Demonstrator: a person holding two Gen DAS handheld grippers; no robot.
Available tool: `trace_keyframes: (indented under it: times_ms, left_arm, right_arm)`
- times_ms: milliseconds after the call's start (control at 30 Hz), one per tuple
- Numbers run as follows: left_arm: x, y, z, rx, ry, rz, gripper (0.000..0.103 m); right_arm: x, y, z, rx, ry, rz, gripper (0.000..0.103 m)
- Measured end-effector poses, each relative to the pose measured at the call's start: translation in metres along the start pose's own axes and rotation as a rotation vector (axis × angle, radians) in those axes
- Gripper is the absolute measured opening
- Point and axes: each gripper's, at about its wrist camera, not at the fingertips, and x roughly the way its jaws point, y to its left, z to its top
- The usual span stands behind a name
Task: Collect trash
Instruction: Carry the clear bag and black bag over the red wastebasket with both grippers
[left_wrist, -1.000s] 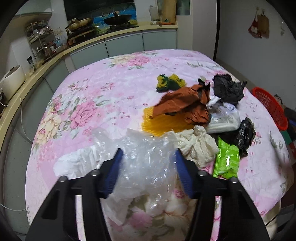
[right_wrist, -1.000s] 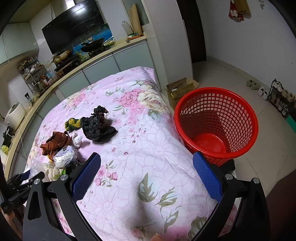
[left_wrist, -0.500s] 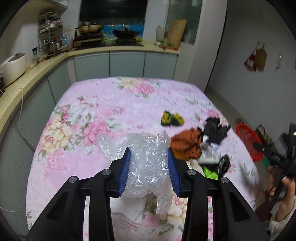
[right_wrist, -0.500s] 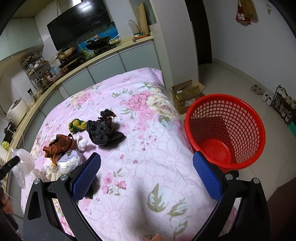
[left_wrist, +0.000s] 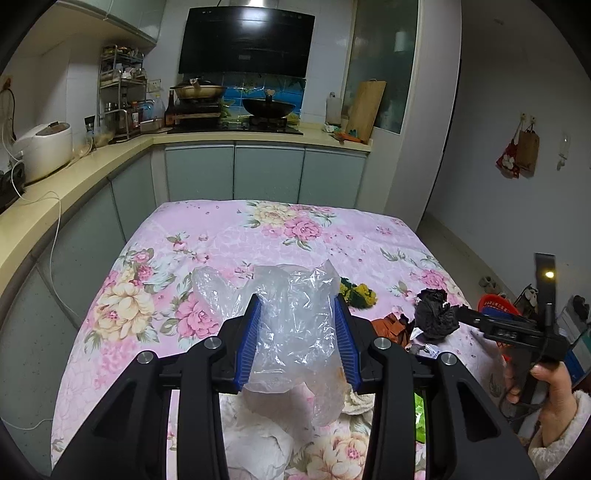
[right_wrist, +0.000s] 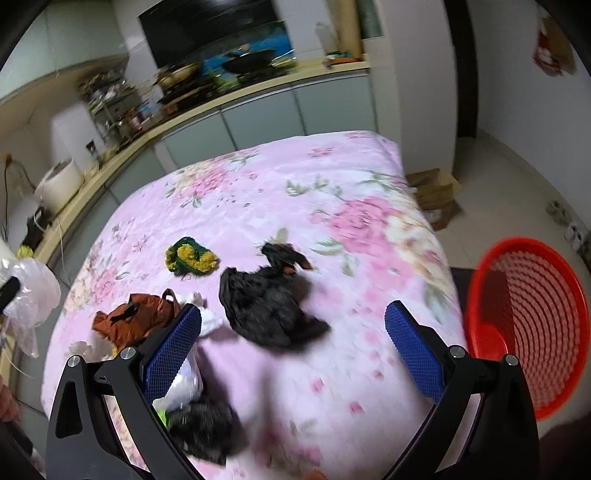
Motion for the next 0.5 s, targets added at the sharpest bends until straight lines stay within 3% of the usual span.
trace_keyframes:
  times_ms: [200,267,433,500]
  left_arm:
    - [0.006,0.001,-0.001,0.000,-0.001,0.018,0.037]
    - [0.008,0.000,-0.003,0.004,0.004,0.025,0.037]
    - [0.011,0.000,-0.006,0.001,0.017,0.028,0.037]
    - [0.013,0.001,-0.007,-0.004,0.022,0.028,0.037]
  right_arm:
    - [0.030,0.013,0.005,-0.033,0.060,0.060,0.096]
    - [0.038,0.016,0.005,-0.041,0.081,0.065,0.090]
    - [0.050,0.016,0.003,-0.048,0.122,0.057,0.054]
    - [0.049,0.014,0.002,-0.045,0.118,0.060,0.052]
